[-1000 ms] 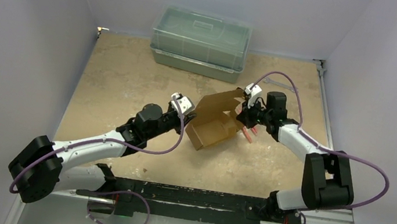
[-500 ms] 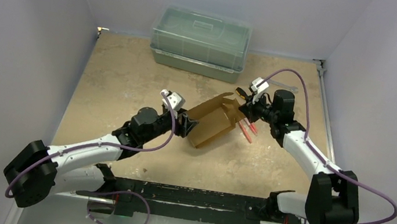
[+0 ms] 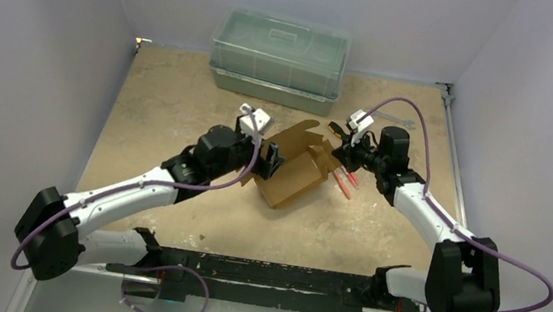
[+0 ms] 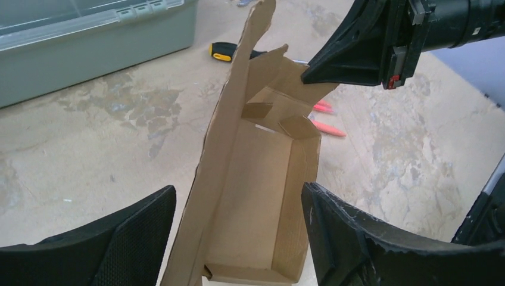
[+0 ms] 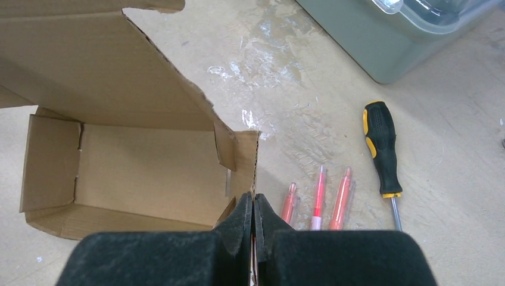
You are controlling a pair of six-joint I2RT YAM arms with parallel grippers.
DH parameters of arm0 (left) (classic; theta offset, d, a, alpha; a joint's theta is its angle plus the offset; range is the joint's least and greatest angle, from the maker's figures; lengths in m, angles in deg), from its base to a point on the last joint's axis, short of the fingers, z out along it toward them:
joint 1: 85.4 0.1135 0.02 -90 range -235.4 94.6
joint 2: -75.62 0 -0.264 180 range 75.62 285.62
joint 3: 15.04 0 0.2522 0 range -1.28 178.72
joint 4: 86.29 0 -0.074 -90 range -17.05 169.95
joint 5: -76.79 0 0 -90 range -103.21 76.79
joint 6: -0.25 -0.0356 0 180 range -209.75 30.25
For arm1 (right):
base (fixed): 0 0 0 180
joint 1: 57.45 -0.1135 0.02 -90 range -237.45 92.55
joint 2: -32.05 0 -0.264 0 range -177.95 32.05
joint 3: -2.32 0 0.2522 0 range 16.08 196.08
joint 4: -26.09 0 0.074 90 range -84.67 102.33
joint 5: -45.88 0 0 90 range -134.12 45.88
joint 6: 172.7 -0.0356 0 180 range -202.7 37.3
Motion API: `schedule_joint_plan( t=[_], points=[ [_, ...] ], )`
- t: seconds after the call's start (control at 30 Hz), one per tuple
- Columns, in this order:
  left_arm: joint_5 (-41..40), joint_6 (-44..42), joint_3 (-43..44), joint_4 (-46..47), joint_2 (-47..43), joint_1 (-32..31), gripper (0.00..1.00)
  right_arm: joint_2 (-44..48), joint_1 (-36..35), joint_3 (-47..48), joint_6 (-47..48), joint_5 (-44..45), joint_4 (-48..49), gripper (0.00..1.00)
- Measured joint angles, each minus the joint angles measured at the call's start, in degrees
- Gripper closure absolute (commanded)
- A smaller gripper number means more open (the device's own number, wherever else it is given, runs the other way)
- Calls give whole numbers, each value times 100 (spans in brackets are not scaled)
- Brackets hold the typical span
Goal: Fold the paper box
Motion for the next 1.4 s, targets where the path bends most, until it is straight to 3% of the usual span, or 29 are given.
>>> schedule_joint_plan(
  t=[0.07, 0.27, 0.57, 0.77, 0.87, 0.9, 1.1, 1.17, 1.2, 1.4],
  points=[
    [92, -181, 485, -380, 354, 0, 29, 0, 0, -2, 2, -9, -2, 100],
    [306, -538, 1596, -1388, 1110, 35, 57, 0, 0, -2, 2, -35, -2, 100],
    [459, -688, 2074, -2304, 1578, 188, 57, 0, 0, -2, 4, -138, 0, 100],
    [463, -887, 2188, -2608, 1742, 190, 77, 0, 0, -2, 2, -140, -2, 100],
    [461, -955, 2260, -2686, 1847, 190, 99, 0, 0, -2, 2, -140, -2, 100],
    [461, -986, 2299, -2728, 1882, 190, 100, 0, 0, -2, 2, -140, -4, 100],
    [461, -1036, 2450, -2872, 1961, 190, 100, 0, 0, -2, 4, -142, -4, 100],
    [461, -1045, 2479, -2907, 1961, 190, 78, 0, 0, -2, 2, -142, -2, 100],
    [461, -1047, 2498, -2920, 1961, 190, 72, 0, 0, -2, 4, -142, -4, 100],
    [542, -1051, 2677, -3095, 1961, 197, 55, 0, 0, -2, 4, -149, -2, 100]
  ],
)
